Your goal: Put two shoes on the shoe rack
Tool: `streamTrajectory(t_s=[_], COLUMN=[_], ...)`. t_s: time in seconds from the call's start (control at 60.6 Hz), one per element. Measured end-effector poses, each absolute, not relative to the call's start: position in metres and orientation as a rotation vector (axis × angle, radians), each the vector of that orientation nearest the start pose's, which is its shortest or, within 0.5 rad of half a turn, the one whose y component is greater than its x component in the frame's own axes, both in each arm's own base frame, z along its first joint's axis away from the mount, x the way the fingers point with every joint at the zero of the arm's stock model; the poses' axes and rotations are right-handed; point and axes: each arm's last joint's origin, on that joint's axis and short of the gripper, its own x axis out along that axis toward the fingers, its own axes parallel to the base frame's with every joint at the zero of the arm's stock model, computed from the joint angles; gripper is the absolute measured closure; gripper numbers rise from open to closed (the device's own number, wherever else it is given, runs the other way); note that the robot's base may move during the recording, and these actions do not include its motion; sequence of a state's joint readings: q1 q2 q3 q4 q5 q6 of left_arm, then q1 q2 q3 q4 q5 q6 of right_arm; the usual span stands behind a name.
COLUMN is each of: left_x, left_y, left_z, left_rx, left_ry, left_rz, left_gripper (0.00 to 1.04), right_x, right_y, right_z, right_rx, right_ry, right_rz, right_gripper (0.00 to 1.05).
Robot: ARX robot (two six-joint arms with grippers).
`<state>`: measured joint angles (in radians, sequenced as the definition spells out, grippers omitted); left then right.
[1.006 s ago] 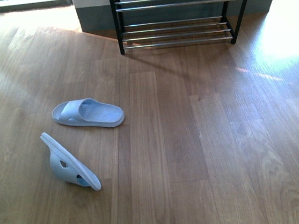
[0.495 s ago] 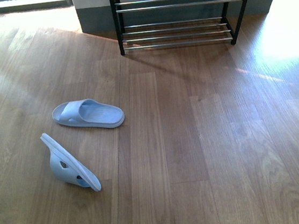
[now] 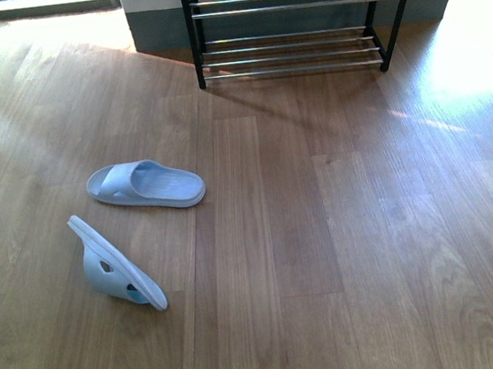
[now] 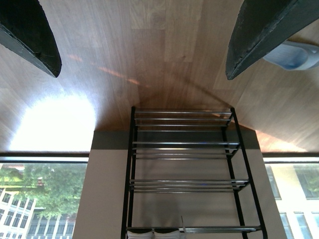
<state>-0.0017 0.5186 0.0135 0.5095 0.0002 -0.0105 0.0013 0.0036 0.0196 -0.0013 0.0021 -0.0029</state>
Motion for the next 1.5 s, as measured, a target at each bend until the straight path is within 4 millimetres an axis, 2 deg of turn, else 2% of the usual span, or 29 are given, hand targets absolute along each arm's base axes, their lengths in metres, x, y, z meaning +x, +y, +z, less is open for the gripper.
streamTrajectory(t_s=[0.858,1.039,1.287,1.353,1.501], left_x=[0.108,0.098,0.098,0.098,0.098], left_y=[0.0,0.0,0.0,0.0,0.0], left_z=[0.171,0.167,0.167,0.167,0.167], left_rx=[-0.011,-0.01,-0.01,-0.01,-0.01], left_ry=[-0.014,-0.001,0.002,0.002,0.002], left_rz=[-0.002,-0.001,-0.002,-0.001,-0.001], left_gripper=[1.04,1.04,0.65,0.5,0.26], right_x=[0.097,0.097,0.097,0.097,0.097], right_y=[0.0,0.0,0.0,0.0,0.0], right_z=[0.17,0.17,0.17,0.17,0.17], right_rx=[-0.003,-0.003,-0.003,-0.003,-0.003], right_ry=[-0.015,-0.015,-0.015,-0.014,-0.015], right_rz=[0.001,0.0,0.001,0.001,0.001], right_gripper=[0.09,0.09,0.09,0.09,0.09])
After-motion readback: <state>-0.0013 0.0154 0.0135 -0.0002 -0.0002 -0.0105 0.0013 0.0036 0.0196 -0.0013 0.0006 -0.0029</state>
